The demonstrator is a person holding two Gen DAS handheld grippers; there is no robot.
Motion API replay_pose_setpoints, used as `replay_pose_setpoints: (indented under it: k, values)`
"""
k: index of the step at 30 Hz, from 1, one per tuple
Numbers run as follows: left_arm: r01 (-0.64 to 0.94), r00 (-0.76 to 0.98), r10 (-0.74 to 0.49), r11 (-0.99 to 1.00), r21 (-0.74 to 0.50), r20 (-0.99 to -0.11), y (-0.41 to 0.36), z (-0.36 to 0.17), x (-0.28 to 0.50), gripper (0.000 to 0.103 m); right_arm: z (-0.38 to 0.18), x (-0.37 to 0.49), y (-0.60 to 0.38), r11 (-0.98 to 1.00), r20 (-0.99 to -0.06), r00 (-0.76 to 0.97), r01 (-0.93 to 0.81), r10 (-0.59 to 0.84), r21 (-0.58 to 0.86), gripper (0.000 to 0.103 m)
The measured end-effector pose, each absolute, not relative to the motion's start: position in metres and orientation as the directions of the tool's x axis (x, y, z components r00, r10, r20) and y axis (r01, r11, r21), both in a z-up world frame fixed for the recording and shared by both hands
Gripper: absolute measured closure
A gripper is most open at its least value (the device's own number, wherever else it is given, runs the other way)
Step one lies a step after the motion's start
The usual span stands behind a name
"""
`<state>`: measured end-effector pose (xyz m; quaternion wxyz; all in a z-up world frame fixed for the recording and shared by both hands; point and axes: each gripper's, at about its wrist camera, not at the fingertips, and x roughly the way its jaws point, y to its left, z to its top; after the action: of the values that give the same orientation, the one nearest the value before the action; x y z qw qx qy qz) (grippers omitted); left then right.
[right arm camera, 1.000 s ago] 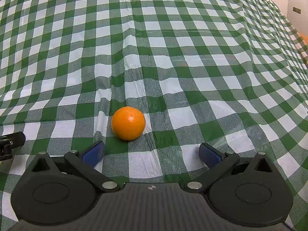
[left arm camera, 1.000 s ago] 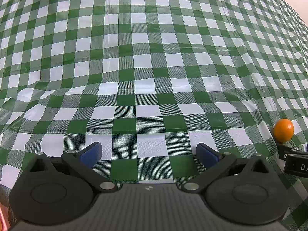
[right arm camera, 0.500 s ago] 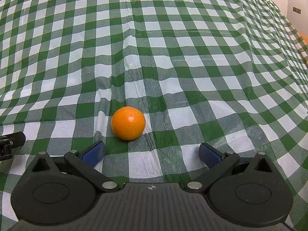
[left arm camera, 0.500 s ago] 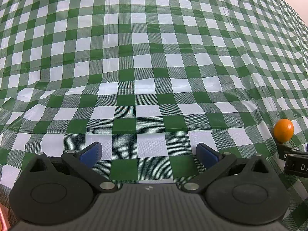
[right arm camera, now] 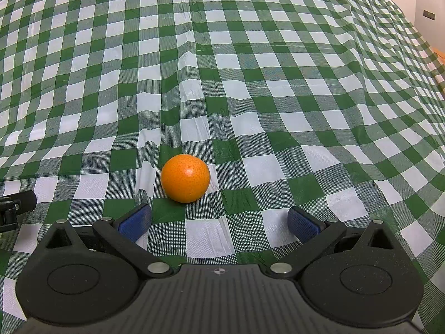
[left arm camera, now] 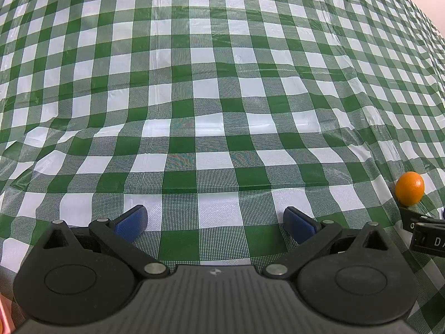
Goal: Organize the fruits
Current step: 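Move the right tool to an orange on the cloth while the left tool reaches a red tomato, then grasp the red cherry tomato with the left tool while the right tool grasps the orange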
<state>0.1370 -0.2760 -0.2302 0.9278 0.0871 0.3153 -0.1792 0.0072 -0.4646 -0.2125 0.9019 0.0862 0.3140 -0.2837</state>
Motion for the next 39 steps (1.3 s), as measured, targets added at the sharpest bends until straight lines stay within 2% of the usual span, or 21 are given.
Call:
replay_pose_setpoints:
  k: [25, 30, 33, 39]
  values:
    - [0.378, 0.738, -0.273, 0.925, 0.044, -0.617, -0.277, -0.229, 0.139, 0.000, -0.212, 0.008, -0.465, 0.825, -0.616, 0.641, 0.565, -0.458, -0.025, 0.001]
    - [0.356, 0.679, -0.229, 0.934, 0.040, -0.697, -0.274, -0.207, 0.137, 0.000, -0.212, 0.008, -0.464, 0.824, -0.616, 0.641, 0.566, -0.457, -0.023, 0.001]
    - [0.402, 0.701, -0.311, 0.915, -0.004, -0.642, -0.254, -0.183, 0.103, 0.000, -0.212, 0.006, -0.465, 0.823, -0.617, 0.643, 0.567, -0.454, -0.016, 0.001]
    - [0.511, 0.632, -0.371, 0.860, 0.006, -0.681, -0.266, -0.174, 0.078, 0.000, -0.212, 0.008, -0.460, 0.821, -0.617, 0.631, 0.569, -0.470, -0.043, 0.001]
